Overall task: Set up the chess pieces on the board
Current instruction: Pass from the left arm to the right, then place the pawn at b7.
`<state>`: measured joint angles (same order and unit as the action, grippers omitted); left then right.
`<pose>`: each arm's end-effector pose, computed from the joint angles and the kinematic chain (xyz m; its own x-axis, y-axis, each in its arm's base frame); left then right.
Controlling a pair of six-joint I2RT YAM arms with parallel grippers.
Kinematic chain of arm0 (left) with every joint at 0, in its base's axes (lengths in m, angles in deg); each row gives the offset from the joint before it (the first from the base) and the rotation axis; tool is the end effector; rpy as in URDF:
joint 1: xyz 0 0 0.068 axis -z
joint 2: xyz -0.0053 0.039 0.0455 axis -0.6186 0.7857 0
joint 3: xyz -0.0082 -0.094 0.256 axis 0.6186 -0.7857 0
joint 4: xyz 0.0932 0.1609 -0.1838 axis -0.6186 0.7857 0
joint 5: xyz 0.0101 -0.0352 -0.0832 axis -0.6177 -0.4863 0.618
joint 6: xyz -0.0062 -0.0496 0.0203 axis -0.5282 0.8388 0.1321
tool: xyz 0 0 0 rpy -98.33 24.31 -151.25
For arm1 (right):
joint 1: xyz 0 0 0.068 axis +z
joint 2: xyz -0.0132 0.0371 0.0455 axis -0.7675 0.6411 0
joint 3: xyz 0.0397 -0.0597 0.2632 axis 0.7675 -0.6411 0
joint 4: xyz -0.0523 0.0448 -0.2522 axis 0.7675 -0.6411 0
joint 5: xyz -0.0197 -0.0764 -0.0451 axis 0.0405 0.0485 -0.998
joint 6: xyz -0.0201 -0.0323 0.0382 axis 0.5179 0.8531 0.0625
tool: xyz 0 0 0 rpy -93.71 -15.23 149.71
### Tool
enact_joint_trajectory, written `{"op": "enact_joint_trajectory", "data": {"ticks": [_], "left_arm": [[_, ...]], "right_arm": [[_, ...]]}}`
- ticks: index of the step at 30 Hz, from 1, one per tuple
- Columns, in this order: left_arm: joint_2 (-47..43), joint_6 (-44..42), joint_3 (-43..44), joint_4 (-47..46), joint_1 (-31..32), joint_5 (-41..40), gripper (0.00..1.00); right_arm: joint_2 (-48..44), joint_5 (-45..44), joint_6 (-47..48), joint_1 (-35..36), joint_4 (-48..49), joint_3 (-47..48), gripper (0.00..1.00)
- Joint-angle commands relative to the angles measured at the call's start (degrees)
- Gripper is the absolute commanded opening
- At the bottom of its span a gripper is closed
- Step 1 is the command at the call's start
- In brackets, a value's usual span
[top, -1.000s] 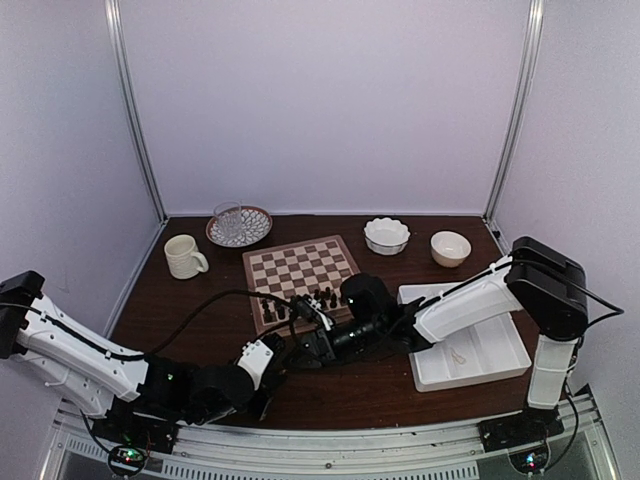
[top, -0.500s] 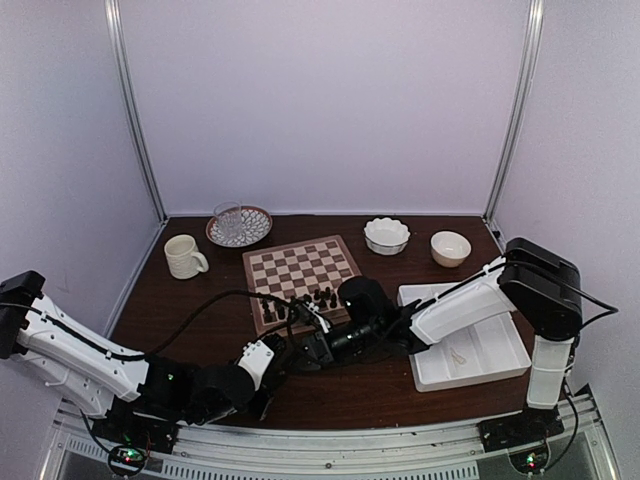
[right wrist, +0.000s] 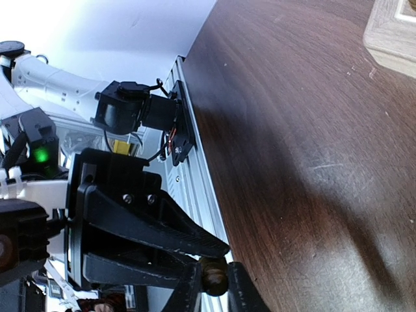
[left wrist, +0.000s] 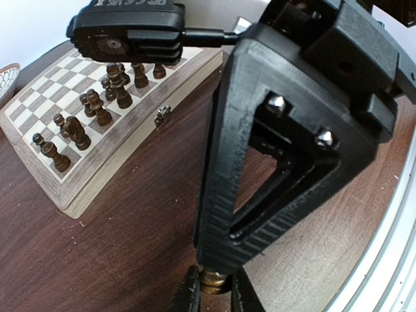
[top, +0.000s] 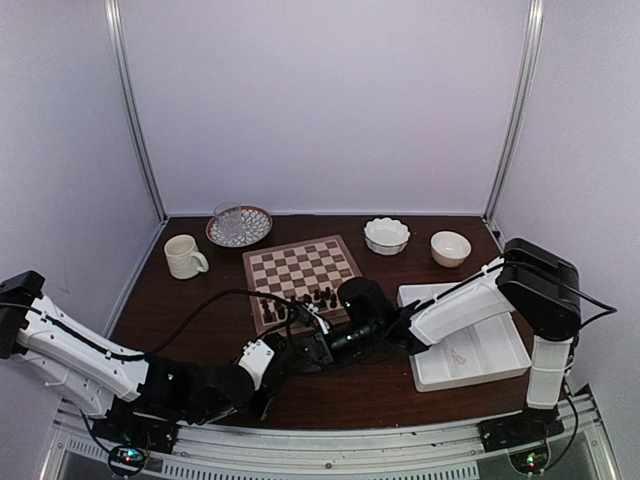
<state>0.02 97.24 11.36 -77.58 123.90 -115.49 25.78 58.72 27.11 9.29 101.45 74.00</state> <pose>0.0386 -0.2386 0.1581 -0.4779 0.2382 -0.8455 0.6204 0.7730 -0.1329 0.1754 0.3508 0.1485 -0.8154 -0.4569 -0.3556 -0.4458 0.1036 0.8891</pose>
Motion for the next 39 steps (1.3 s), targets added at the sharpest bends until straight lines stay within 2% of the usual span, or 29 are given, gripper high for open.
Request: {"op": "enact_joint_trajectory", "data": {"ticks": [1, 3, 4, 11, 13, 15, 17, 20, 24, 27, 32, 35, 39], "left_arm": [[-0.63, -0.78, -0.14, -2.92, -0.21, -0.18, 0.00], [-0.77, -0.49, -0.13, -2.47, -0.24, -0.46, 0.00], [-0.91, -0.13, -0.18, -2.20, -0.19, -0.78, 0.00], [-4.67, 2.25, -0.81, 1.15, -0.23, -1.09, 0.39], [-6.82, 2.52, -0.12, 4.07, -0.20, -0.62, 0.49], [-9.26, 2.52, 1.68, 8.59, -0.26, -0.21, 0.54], [-11.95, 2.29, 3.96, 14.62, -0.61, -0.11, 0.58], [-16.10, 2.61, 7.49, 23.13, -4.82, 2.70, 0.60], [-19.91, 3.15, 13.94, 35.53, -11.91, 4.36, 0.60], [-21.85, 0.61, 18.75, 39.98, -16.52, 4.68, 0.63], [-21.40, -1.41, 22.53, 39.20, -28.22, 7.77, 0.66], [-19.35, -0.94, 19.86, 32.69, -35.78, 9.81, 0.68], [-14.26, -1.19, 17.85, 26.67, -42.09, 10.16, 0.70]], "right_arm": [[0.66, 1.01, -0.19, 0.43, 2.03, 1.43, 0.08], [0.50, 1.01, -0.05, 0.37, 2.03, 1.34, 0.00], [0.21, 0.88, 0.04, 0.35, 1.95, 1.30, 0.00], [-5.22, -4.04, 6.95, -1.85, -5.75, -0.03, 0.00], [-8.06, -7.41, 10.15, -3.04, -9.85, -0.54, 0.00], [-11.48, -12.46, 14.36, -4.09, -15.73, -0.80, 0.00], [-15.17, -19.58, 19.12, -4.80, -22.54, -0.46, 0.00], [-19.53, -30.50, 25.17, -5.50, -31.16, 1.12, 0.00], [-21.28, -37.77, 28.89, -7.93, -37.96, 4.42, 0.00], [-20.99, -43.18, 30.56, -8.81, -42.57, 8.02, 0.00], [-16.85, -53.21, 34.08, -9.14, -51.94, 19.00, 0.00], [-12.79, -58.52, 36.68, -9.24, -56.19, 25.31, 0.00], [-7.85, -62.67, 39.16, -9.36, -58.80, 30.12, 0.00]]}}
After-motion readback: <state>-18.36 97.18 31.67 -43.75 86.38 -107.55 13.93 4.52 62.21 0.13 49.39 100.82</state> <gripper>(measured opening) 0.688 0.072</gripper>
